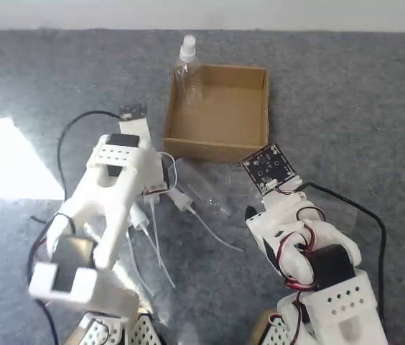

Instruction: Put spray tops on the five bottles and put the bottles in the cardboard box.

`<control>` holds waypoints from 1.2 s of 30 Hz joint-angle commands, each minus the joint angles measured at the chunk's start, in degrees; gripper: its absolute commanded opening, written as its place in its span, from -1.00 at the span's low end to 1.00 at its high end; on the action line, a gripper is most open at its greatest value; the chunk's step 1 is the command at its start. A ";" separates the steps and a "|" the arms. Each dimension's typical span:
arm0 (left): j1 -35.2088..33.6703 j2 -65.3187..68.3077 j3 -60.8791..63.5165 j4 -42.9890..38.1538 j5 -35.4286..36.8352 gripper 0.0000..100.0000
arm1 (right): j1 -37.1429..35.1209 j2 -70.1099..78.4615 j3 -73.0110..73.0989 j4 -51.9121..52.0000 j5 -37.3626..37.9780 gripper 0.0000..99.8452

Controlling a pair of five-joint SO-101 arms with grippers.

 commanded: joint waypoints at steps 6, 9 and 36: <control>-0.70 -15.30 -1.80 2.02 -0.26 -0.90 | 0.75 -0.84 1.05 -3.47 1.14 -0.77; -2.64 -18.11 -1.27 1.58 -0.26 -0.90 | 0.75 -0.92 1.05 -3.47 0.88 -0.77; -5.54 -58.46 15.16 -7.38 -0.09 -0.90 | -6.11 -1.27 6.77 -13.23 0.18 -0.77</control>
